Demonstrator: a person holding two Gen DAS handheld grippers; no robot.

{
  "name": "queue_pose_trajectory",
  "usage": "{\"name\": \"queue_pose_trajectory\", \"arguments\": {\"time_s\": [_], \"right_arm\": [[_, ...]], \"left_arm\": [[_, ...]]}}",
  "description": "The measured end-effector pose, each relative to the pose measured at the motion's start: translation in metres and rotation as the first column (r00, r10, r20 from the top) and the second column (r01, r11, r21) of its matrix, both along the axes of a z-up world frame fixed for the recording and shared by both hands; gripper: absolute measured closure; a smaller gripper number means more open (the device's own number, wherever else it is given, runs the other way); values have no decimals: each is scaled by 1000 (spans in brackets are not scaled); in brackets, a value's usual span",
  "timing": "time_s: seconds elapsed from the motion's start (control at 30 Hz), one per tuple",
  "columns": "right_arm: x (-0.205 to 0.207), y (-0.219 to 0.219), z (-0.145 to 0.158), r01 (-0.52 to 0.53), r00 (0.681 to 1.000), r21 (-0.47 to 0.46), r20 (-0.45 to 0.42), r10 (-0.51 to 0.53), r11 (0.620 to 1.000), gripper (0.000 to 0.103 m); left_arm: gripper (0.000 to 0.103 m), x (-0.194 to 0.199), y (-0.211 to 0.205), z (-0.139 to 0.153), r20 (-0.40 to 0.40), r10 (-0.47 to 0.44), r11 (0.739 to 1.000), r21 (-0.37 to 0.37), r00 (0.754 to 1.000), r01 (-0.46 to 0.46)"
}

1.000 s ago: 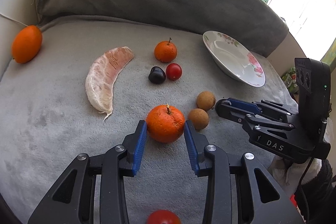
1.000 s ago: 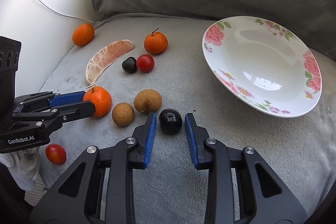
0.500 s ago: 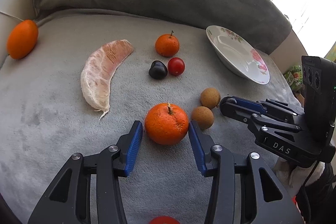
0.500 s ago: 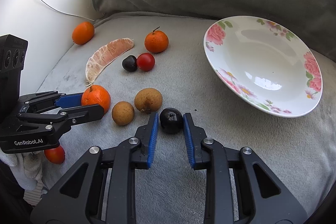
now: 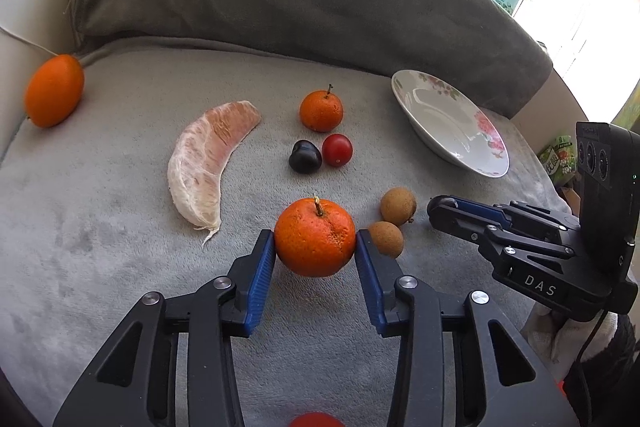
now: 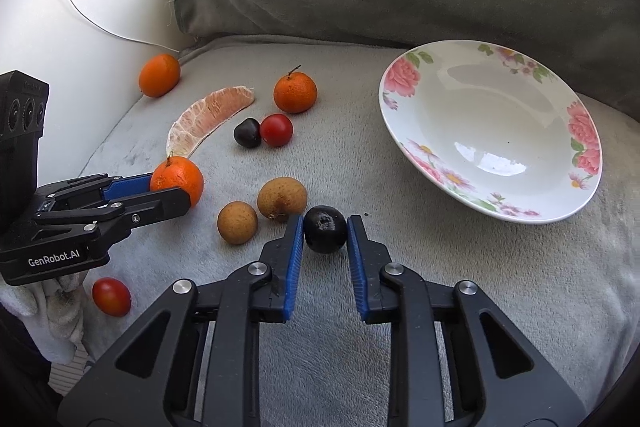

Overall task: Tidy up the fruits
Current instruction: 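Close left gripper on the tangerine while right gripper closes on the dark plum, then carry tangerine with left gripper into the plate while right gripper drops the plum there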

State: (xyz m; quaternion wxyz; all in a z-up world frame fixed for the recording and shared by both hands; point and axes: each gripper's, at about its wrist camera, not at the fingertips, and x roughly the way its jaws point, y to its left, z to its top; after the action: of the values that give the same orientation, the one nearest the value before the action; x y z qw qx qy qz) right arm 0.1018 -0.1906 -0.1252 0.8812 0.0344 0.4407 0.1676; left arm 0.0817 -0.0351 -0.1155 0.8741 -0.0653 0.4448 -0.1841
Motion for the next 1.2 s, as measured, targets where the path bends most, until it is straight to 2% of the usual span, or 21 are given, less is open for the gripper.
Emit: {"name": "queue_pose_trajectory", "arguments": {"time_s": [0.2,0.57,0.9,1.2], "right_arm": [[-9,-9,15,23,999,4,43,-23,1000,80],[-14,-47,45,128,985,2,119,-127,992,80],[-4,-85,43,210,972,-27,112,-206,977,80],[7,-99,32,228,971,-41,88,-224,973,80]], "left_arm": [[64,8,-8,12,28,-11,1000,-15,1000,11],[64,22,-57,40,114,-118,993,4,987,118],[64,46,-104,34,98,-215,977,31,972,213],[64,59,-123,22,60,-238,970,56,969,235]]}}
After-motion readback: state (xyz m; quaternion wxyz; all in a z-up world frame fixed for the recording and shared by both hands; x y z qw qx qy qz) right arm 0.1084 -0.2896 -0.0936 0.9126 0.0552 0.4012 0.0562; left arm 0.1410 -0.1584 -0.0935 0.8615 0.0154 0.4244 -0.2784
